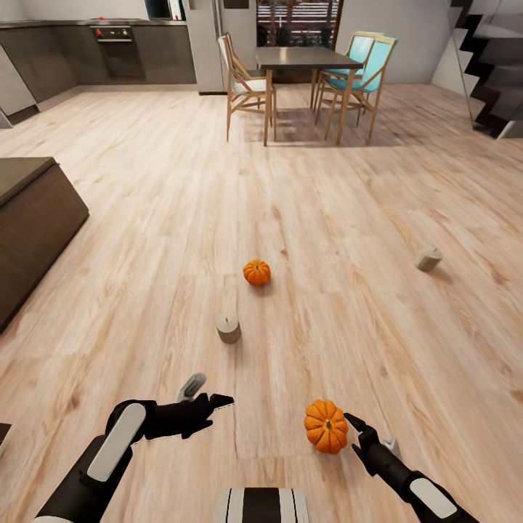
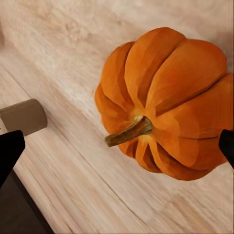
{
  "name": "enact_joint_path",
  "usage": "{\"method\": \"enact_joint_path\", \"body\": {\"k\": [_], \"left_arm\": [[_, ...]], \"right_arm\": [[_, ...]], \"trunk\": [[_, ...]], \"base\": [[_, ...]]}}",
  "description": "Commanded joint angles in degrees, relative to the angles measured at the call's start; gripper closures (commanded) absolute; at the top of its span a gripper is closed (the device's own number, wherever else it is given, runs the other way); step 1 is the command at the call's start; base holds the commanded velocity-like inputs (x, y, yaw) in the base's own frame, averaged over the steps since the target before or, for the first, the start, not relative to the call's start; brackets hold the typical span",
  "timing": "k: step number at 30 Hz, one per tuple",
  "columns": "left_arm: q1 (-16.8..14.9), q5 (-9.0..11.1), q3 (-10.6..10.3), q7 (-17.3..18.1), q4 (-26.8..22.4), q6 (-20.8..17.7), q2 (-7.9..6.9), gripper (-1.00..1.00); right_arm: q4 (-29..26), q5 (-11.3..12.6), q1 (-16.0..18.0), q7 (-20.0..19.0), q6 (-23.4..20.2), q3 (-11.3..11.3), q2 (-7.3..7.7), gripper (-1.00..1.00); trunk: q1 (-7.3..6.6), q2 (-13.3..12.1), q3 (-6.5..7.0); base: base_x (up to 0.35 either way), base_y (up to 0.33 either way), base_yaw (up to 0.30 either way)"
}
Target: Place each of the two pumpkins and all three candles from the living room inside a cabinet in the living room (use any cabinet), then make sure every cabinet is closed, and position the cauldron so it is next to a table in the living room.
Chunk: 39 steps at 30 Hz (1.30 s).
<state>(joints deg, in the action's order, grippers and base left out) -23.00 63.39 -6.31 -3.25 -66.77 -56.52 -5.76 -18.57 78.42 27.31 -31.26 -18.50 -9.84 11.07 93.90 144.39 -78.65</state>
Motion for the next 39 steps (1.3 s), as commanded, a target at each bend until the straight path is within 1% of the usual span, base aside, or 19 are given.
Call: {"method": "enact_joint_path", "body": {"k": [1, 6, 21, 25, 29, 39], "left_arm": [[-0.02, 0.41, -0.10, -0.34, -0.03, -0.08, -0.04, -1.00], [-0.02, 0.42, -0.02, -0.31, -0.03, -0.08, -0.04, -1.00], [-0.04, 0.36, -0.02, -0.35, -0.11, -0.05, 0.05, -1.00], [-0.03, 0.37, -0.02, -0.34, -0.12, -0.04, 0.05, -1.00], [-0.03, 0.34, -0.01, -0.35, -0.12, -0.03, 0.05, -1.00], [-0.02, 0.33, 0.06, -0.35, -0.12, -0.05, 0.05, -1.00]], "right_arm": [[0.02, 0.51, 0.03, -0.12, -0.22, -0.26, 0.03, -1.00], [0.02, 0.51, 0.03, -0.08, -0.22, -0.26, 0.06, -1.00], [0.11, 0.51, 0.03, 0.13, -0.23, -0.26, 0.08, -1.00], [0.11, 0.53, 0.03, 2.02, -0.35, -0.26, 0.09, -1.00], [0.11, 0.65, 0.05, 5.09, -0.29, -0.26, 0.07, -1.00], [0.11, 0.77, 0.03, 6.95, -0.31, -0.22, 0.09, -1.00]], "trunk": [[0.02, 0.01, -0.04], [0.02, 0.01, -0.04], [0.02, 0.01, -0.04], [0.02, 0.01, -0.04], [0.02, 0.01, -0.04], [0.02, 0.01, -0.04]], "base": [[0.267, 0.060, 0.000], [0.121, 0.022, 0.000], [0.006, 0.001, 0.000], [0.000, 0.000, 0.000], [0.000, 0.000, 0.000], [0.000, 0.000, 0.000]]}}
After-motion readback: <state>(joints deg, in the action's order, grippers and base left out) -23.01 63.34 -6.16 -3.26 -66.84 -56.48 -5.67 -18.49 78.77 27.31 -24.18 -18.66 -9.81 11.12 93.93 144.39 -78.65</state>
